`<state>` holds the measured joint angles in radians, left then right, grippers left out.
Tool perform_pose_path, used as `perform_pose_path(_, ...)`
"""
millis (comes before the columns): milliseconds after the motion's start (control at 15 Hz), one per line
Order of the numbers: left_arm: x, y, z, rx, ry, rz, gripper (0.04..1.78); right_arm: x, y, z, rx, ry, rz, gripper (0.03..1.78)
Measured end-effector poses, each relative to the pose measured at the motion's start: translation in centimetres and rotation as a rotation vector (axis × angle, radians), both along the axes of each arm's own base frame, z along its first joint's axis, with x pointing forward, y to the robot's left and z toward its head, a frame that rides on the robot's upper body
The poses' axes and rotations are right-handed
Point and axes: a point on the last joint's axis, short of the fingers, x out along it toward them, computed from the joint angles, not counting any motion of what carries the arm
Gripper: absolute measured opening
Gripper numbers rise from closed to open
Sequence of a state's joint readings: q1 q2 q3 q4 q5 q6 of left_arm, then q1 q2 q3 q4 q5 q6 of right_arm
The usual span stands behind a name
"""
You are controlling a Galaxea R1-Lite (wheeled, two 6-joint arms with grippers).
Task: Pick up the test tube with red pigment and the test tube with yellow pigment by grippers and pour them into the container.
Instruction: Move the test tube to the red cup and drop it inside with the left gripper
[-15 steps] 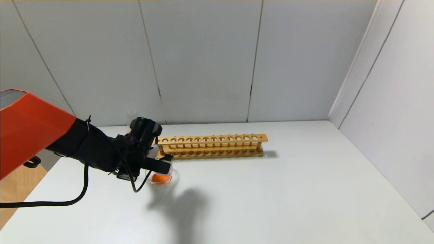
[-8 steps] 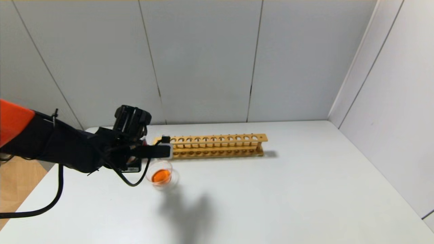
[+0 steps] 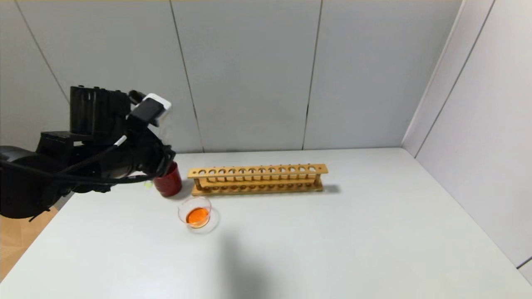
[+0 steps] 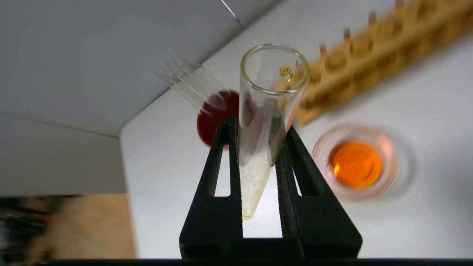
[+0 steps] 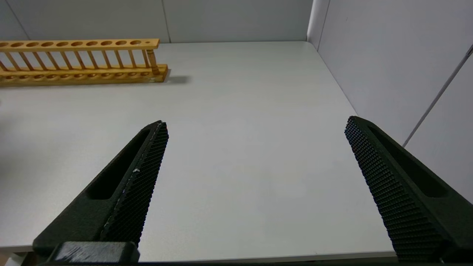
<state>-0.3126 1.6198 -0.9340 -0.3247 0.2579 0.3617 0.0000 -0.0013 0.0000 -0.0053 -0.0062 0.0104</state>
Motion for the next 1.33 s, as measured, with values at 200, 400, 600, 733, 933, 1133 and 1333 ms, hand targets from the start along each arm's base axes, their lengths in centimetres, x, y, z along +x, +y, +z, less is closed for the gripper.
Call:
perform_pose_path(200,1.7,1.6,0.3,-0.188,-0.092,0.085,0.32,0.0,0.0,0.0,0.000,0.000,0.001,1.75)
perform_pose_path(400,4.4,3.3,-0.5,-0.232,-0.167,0.068,0.32,0.0,0.0,0.0,0.000,0.000,0.001,1.75)
perform_pose_path(600,6.4,4.3,-2.1,-0.249,-0.141,0.034,0.32,0.0,0.0,0.0,0.000,0.000,0.000,1.75)
perform_pose_path(733,6.9,4.4,-3.0,-0.247,-0.105,0.017,0.32,0.0,0.0,0.0,0.000,0.000,0.001,1.75)
perform_pose_path(933,6.7,4.4,-3.7,-0.196,-0.034,-0.019,0.32,0.0,0.0,0.0,0.000,0.000,0.000,1.75)
perform_pose_path(1133,6.6,4.4,-2.9,-0.167,-0.035,-0.036,0.32,0.0,0.0,0.0,0.000,0.000,0.001,1.75)
perform_pose_path(1333,6.8,4.8,-2.5,-0.167,-0.050,-0.028,0.32,0.0,0.0,0.0,0.000,0.000,0.001,1.75)
